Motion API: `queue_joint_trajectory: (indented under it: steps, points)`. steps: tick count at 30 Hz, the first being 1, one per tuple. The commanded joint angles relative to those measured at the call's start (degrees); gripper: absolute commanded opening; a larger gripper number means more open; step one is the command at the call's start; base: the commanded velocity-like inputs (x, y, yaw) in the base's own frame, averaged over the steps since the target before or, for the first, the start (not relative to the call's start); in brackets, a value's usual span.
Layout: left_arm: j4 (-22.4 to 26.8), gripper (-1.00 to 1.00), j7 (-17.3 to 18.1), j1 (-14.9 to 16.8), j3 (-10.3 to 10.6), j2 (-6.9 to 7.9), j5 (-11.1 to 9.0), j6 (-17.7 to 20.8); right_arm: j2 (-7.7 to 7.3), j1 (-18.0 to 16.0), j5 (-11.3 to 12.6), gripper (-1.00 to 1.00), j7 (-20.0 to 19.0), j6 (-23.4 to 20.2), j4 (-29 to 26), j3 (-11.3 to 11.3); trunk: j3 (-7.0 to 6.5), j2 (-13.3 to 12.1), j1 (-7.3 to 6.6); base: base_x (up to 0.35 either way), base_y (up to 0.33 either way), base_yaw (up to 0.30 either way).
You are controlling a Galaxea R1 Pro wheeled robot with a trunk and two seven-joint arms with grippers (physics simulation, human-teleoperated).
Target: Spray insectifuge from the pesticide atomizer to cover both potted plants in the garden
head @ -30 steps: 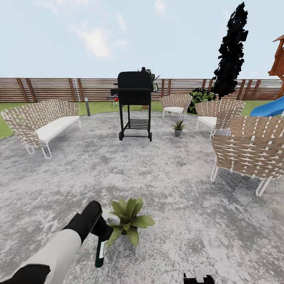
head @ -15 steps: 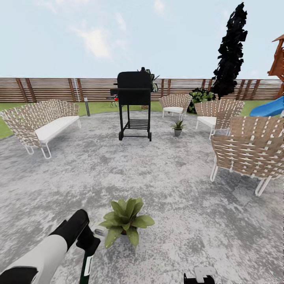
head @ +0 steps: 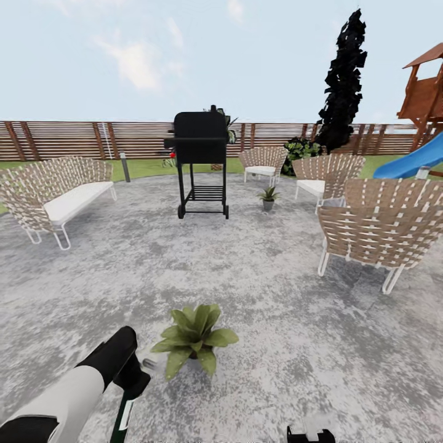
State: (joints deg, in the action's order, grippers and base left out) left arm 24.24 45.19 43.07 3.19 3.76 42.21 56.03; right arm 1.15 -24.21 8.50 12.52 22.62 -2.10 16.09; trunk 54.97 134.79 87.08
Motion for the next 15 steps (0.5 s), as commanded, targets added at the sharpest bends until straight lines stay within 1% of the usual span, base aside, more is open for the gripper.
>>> queue_joint_trajectory:
  steps: [1,5,10,13,15]
  points:
    - [0.2,-1.00,0.5,0.0,0.3,0.12,0.4,0.1,0.00,-0.1,0.6,1.00,0.2,0.2,0.1,0.5,0.05,0.0,-0.02,-0.047,0.290,-0.001]
    - [0.2,-1.00,0.5,0.0,0.2,0.18,0.4,0.0,-0.15,-0.1,0.6,1.00,0.1,0.2,0.1,0.5,0.05,0.0,-0.02,0.012,0.301,0.000]
    - [0.2,-1.00,0.5,0.0,0.0,-0.16,0.4,0.0,-0.17,-0.1,0.8,1.00,0.5,0.2,0.0,0.4,0.05,0.0,-0.02,0.118,0.308,-0.002]
    - [0.2,-1.00,0.5,0.0,0.0,-0.22,0.3,0.0,-0.18,-0.1,0.8,1.00,0.6,0.2,0.0,0.4,0.05,0.0,-0.02,0.057,0.323,-0.117]
    - [0.2,-1.00,0.6,0.0,0.0,-0.18,0.3,0.0,-0.18,-0.1,0.8,1.00,0.6,0.2,0.1,0.3,0.05,0.0,-0.02,0.015,0.330,-0.224]
